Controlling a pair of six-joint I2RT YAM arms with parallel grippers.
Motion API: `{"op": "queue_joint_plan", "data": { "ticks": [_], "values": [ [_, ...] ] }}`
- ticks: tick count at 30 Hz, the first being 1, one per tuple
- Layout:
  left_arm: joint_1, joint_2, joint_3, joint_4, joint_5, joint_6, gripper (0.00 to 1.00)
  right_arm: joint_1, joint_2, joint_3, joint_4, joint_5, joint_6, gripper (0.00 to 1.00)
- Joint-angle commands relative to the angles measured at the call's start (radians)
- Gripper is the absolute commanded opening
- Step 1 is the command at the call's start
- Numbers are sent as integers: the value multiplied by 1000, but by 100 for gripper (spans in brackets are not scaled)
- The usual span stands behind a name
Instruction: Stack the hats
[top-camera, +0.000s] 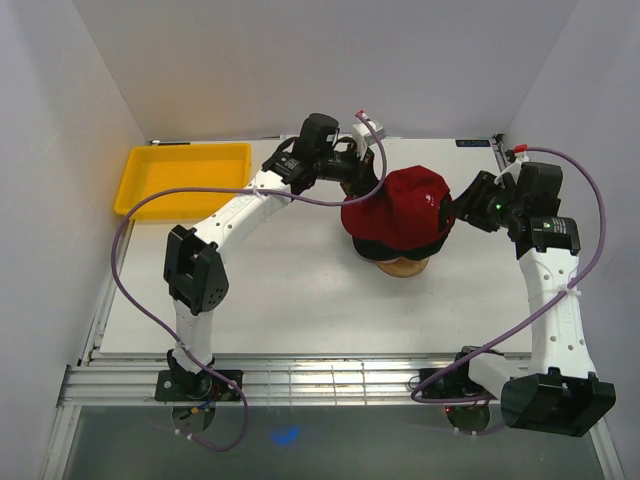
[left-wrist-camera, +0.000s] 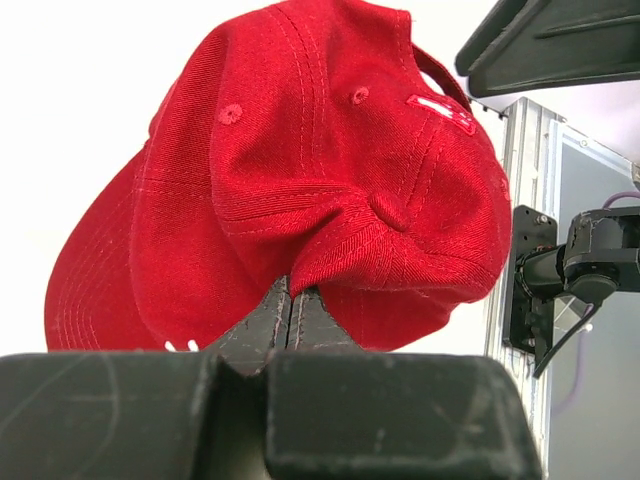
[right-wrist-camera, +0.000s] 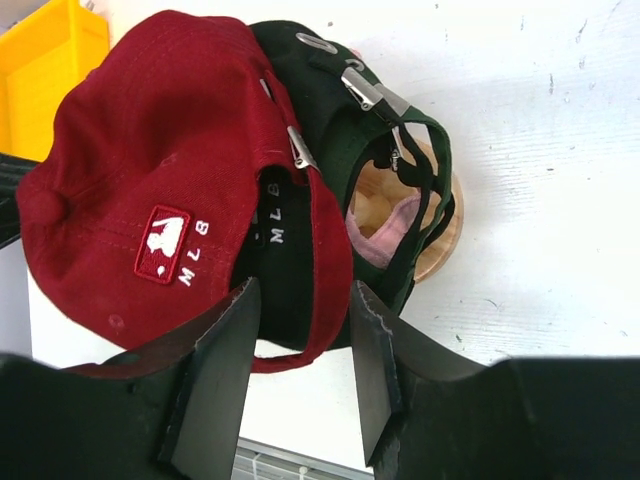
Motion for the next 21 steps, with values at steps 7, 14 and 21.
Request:
{"op": "queue_joint_plan", "data": {
  "ticks": [7,14,21],
  "values": [
    [-28,-81,34,5,-37,0,0,-3,47,33,21,34,-32,43],
    [-30,-83,41,4,-42,-3,0,-3,62,45,9,71,-55,40],
    [-31,-88,46,-1,-46,-8,0,-3,82,65,12,75,-55,31]
  ]
}}
